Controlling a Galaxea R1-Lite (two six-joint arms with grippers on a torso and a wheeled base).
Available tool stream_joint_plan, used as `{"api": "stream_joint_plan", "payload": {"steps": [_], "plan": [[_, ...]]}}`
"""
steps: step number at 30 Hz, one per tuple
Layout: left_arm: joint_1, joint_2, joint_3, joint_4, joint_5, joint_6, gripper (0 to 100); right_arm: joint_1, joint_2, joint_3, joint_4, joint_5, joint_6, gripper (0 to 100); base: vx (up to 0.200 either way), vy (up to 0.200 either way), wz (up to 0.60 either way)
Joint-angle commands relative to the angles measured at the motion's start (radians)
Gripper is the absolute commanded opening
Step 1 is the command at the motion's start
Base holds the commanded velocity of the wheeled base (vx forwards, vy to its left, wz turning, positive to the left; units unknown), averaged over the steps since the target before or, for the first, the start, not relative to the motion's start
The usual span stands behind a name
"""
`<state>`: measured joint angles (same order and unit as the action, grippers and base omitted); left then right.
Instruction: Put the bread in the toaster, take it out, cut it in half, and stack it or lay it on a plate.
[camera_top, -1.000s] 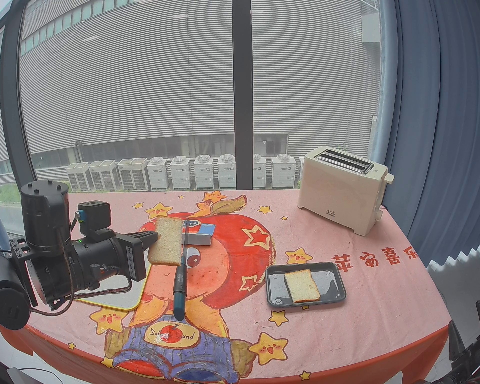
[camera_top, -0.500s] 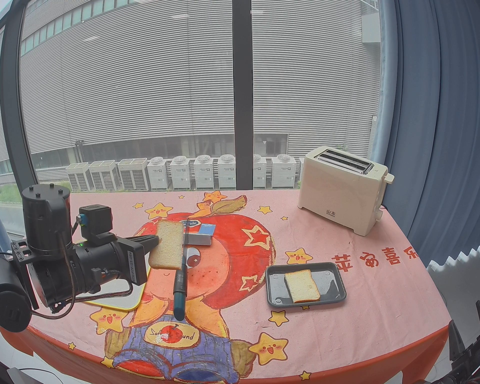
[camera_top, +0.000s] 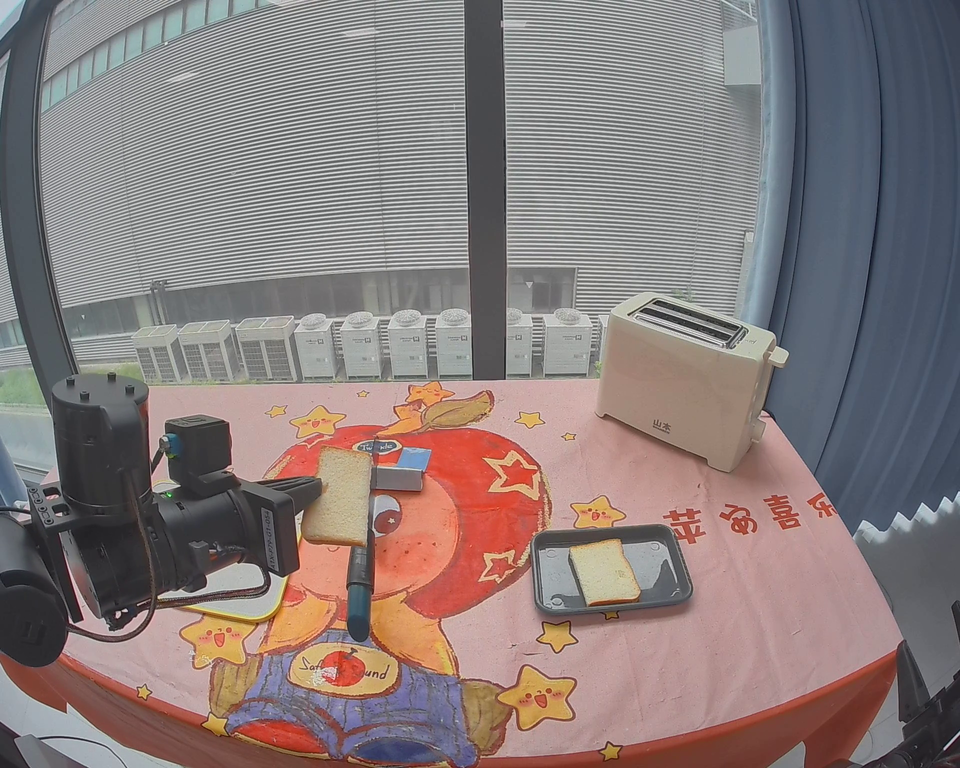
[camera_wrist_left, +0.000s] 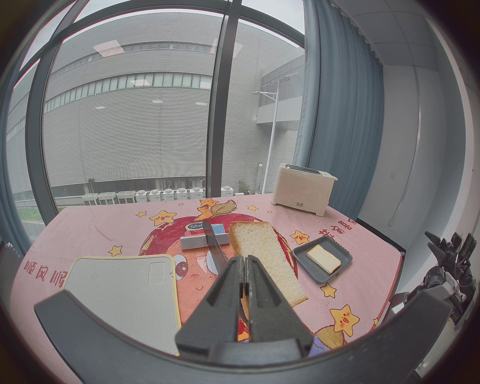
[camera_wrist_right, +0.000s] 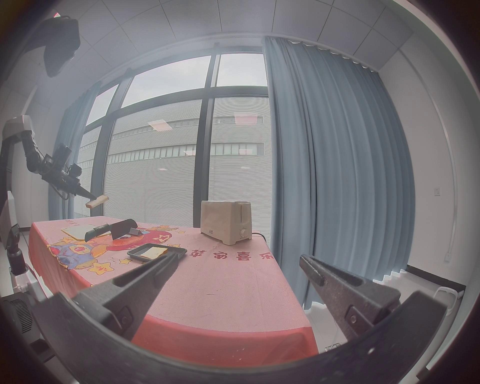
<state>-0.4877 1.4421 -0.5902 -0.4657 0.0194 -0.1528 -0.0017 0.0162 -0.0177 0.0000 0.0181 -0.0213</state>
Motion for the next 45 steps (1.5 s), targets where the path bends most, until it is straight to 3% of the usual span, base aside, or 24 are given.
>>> {"api": "stream_joint_plan", "payload": {"steps": [1,14,23,45], "plan": [[0.000,0.004,0.000,-0.001,0.001,-0.001,0,-0.001,-0.015,0.018,-0.002,0.000,0.001,100,0.000,0.000,0.00],[-0.003,0.006,0.000,-0.001,-0.002,0.002,0,0.000,-0.013,0.018,-0.003,0.002,0.004,100,0.000,0.000,0.00],[-0.058,0.007,0.000,-0.001,-0.007,0.001,0,0.000,-0.015,0.018,-0.003,0.002,0.004,100,0.000,0.000,0.00],[-0.066,0.035,-0.007,-0.004,-0.007,-0.001,0,0.000,-0.013,0.018,-0.003,0.002,0.004,100,0.000,0.000,0.00]]}}
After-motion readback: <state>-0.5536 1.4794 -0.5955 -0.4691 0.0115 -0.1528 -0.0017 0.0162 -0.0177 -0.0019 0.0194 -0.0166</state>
